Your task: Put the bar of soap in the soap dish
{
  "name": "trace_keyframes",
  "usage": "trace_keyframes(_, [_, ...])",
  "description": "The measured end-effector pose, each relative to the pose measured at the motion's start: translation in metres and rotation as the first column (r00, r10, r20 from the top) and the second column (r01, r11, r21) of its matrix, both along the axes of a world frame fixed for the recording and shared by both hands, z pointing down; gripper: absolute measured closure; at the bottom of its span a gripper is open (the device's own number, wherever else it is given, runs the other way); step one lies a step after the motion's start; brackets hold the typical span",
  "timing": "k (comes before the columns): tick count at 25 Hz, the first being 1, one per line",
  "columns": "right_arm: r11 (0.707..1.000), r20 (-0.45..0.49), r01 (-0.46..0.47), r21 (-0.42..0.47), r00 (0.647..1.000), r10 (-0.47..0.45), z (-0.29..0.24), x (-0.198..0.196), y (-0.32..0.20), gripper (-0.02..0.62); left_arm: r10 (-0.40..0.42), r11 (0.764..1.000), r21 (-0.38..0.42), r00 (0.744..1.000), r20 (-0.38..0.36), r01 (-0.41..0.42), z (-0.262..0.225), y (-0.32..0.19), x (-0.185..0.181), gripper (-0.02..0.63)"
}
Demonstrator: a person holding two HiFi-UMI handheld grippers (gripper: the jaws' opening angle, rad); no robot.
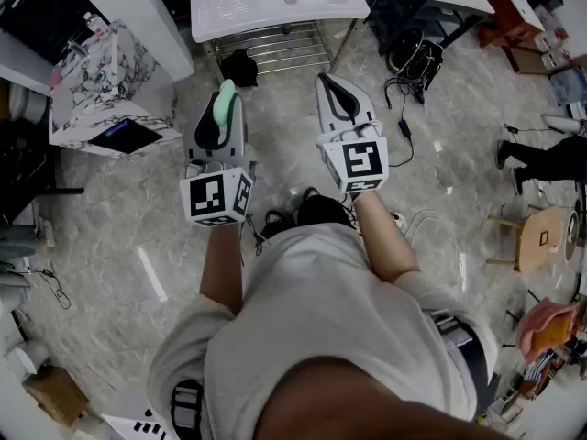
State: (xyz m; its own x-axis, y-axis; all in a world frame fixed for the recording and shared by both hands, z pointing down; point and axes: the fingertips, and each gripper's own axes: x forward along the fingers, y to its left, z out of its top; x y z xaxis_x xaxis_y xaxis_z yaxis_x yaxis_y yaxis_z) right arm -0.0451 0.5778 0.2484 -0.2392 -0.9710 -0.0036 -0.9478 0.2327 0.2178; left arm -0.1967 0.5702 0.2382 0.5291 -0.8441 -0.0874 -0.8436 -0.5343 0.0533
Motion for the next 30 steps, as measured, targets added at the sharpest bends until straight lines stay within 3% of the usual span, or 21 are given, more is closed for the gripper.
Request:
trace_keyframes(9, [0.999, -0.007, 0.045, 0.014, 0.999, -0.045, 0.008, 0.009, -0.046, 0.603, 0.004, 1.000, -0.016, 1.000, -0.012, -0.004, 0.011, -0.046, 0.019, 0.469])
trace_keyframes(21, [0.992, 0.036, 0.125, 0.000, 0.992, -0.124, 0.009, 0.045, -0.181, 0.601, -0.037, 0.999, -0.024, 0.999, 0.012, 0.037, 0.005, -0.167, 0.063, 0.469])
trace_keyframes(30, [0.987, 0.065, 0.160, -0.016, 0.985, -0.159, 0.019, 0.086, -0.245, 0.601, -0.065, 0.996, -0.062, 0.997, 0.032, 0.067, 0.016, -0.230, 0.102, 0.469])
